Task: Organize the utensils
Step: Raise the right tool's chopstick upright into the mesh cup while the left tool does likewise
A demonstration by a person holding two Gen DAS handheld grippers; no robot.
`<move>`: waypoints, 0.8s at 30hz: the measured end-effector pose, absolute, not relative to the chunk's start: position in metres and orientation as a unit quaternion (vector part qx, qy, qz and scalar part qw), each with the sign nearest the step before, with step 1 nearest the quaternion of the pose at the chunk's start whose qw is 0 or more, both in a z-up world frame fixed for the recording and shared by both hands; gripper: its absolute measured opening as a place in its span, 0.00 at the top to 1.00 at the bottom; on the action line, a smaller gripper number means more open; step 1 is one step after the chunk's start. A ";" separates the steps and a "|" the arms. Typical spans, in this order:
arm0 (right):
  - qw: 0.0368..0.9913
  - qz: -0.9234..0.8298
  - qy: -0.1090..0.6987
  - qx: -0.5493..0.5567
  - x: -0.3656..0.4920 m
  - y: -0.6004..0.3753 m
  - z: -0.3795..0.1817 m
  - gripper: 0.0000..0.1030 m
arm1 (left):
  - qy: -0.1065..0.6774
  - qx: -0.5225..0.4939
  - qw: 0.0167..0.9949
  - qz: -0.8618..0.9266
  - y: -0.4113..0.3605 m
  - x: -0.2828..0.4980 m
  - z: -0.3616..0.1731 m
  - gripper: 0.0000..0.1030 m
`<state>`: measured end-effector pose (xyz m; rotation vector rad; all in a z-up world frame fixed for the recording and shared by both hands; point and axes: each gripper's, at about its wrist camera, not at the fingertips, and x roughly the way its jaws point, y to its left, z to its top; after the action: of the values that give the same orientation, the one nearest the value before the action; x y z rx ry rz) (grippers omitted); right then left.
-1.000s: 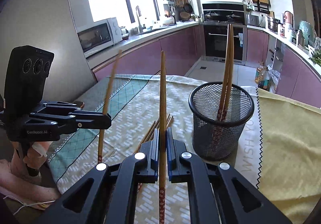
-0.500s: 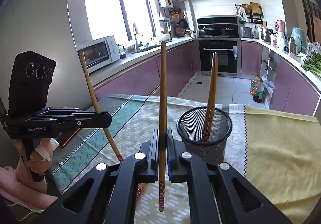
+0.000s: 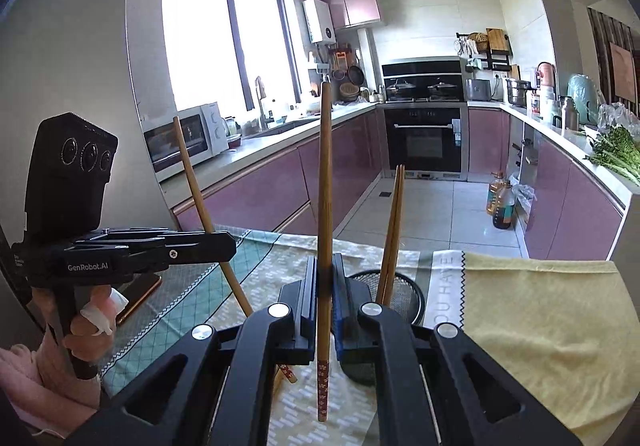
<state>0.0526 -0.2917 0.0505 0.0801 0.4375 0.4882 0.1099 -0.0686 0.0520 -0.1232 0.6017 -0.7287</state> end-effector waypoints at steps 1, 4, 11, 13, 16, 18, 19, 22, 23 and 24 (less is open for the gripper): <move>0.947 0.239 0.211 0.039 0.054 -0.293 0.053 0.94 | 0.287 -0.058 0.889 -0.351 -0.070 0.111 0.054 0.93; 0.949 0.236 0.203 0.038 0.055 -0.294 0.058 0.94 | 0.277 -0.055 0.892 -0.354 -0.074 0.113 0.063 0.93; 0.955 0.232 0.180 0.036 0.058 -0.297 0.074 0.94 | 0.259 -0.046 0.896 -0.357 -0.083 0.118 0.080 0.93; 0.957 0.230 0.174 0.036 0.060 -0.296 0.079 0.94 | 0.253 -0.045 0.898 -0.357 -0.086 0.120 0.085 0.93; 0.960 0.226 0.164 0.033 0.061 -0.296 0.085 0.94 | 0.240 -0.037 0.902 -0.356 -0.091 0.119 0.094 0.93; 0.962 0.221 0.157 0.032 0.063 -0.297 0.088 0.94 | 0.231 -0.031 0.905 -0.356 -0.095 0.118 0.098 0.93; 0.963 0.219 0.156 0.033 0.065 -0.297 0.088 0.94 | 0.227 -0.027 0.906 -0.355 -0.097 0.118 0.099 0.93; 0.965 0.211 0.153 0.034 0.073 -0.299 0.087 0.94 | 0.220 -0.015 0.911 -0.350 -0.103 0.120 0.103 0.93; 0.966 0.208 0.152 0.034 0.075 -0.299 0.087 0.94 | 0.219 -0.012 0.912 -0.348 -0.105 0.121 0.102 0.93; 0.966 0.207 0.153 0.035 0.077 -0.298 0.086 0.94 | 0.220 -0.009 0.912 -0.346 -0.107 0.123 0.101 0.93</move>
<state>0.0774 -0.2982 0.0861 0.0703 0.3095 0.4187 0.1230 -0.1073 0.1014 -0.0188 0.4531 -0.7135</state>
